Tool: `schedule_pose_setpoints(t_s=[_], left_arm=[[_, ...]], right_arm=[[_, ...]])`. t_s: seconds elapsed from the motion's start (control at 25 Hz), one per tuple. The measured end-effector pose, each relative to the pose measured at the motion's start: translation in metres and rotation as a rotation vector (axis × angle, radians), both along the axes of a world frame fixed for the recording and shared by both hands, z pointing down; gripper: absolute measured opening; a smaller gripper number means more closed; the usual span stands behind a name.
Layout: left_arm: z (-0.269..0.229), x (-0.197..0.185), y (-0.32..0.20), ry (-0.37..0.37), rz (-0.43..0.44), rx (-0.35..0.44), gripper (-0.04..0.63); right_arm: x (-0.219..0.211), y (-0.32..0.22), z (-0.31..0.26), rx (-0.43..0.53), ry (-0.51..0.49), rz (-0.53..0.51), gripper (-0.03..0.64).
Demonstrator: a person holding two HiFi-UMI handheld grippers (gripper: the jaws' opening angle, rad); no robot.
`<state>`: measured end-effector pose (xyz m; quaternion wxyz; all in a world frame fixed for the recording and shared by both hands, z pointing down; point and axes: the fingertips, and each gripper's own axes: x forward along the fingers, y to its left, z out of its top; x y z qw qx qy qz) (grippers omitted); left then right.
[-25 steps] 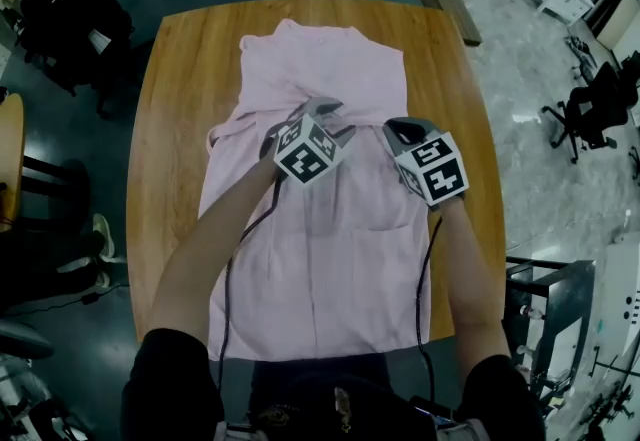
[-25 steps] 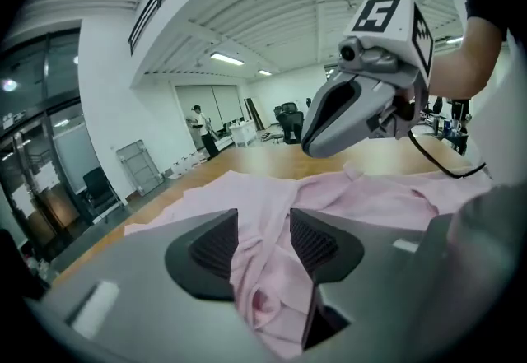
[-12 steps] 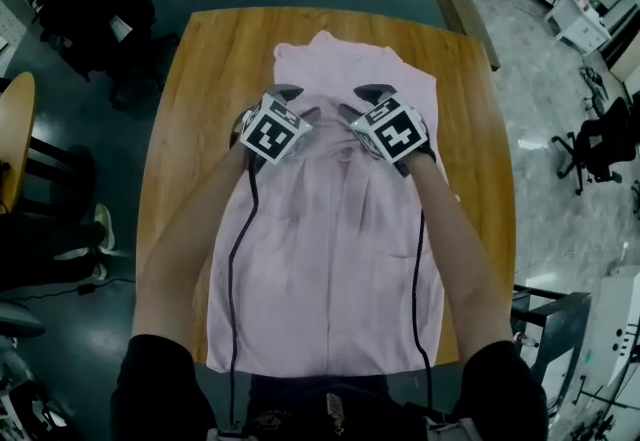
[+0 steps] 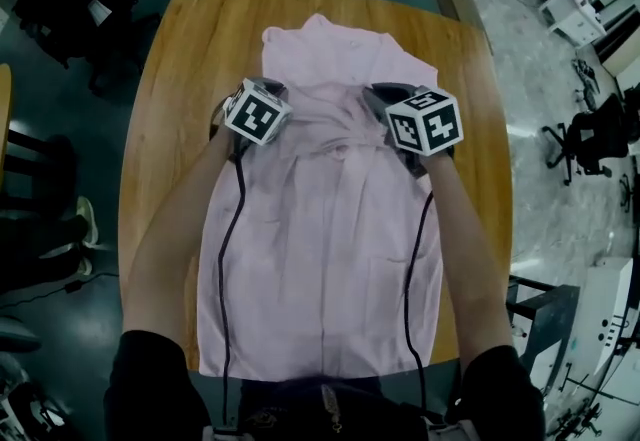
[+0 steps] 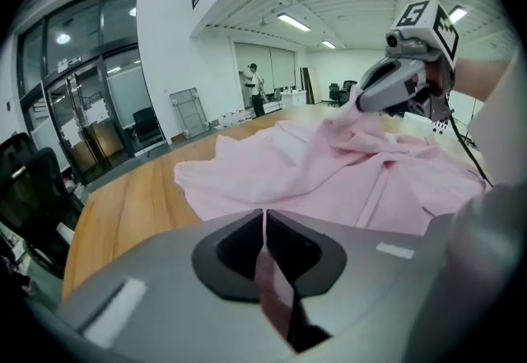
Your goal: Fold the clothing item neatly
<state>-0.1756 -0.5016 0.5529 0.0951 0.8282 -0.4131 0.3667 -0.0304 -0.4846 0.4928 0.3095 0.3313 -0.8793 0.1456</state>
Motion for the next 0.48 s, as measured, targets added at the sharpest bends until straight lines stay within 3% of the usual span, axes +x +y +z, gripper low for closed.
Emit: schedule_pose_setpoints(t_s=[0.32,0.48], left_arm=[[0.022,-0.021,-0.002,-0.053,-0.065,-0.062,0.017],[0.027,-0.02,-0.004,-0.088,-0.074,-0.061,0.017]], right_arm=[[0.108,0.011,0.014,-0.128,-0.167,0.265,0.021],[0.147,0.02,0.036,-0.146,-0.129,0.359,0.04]])
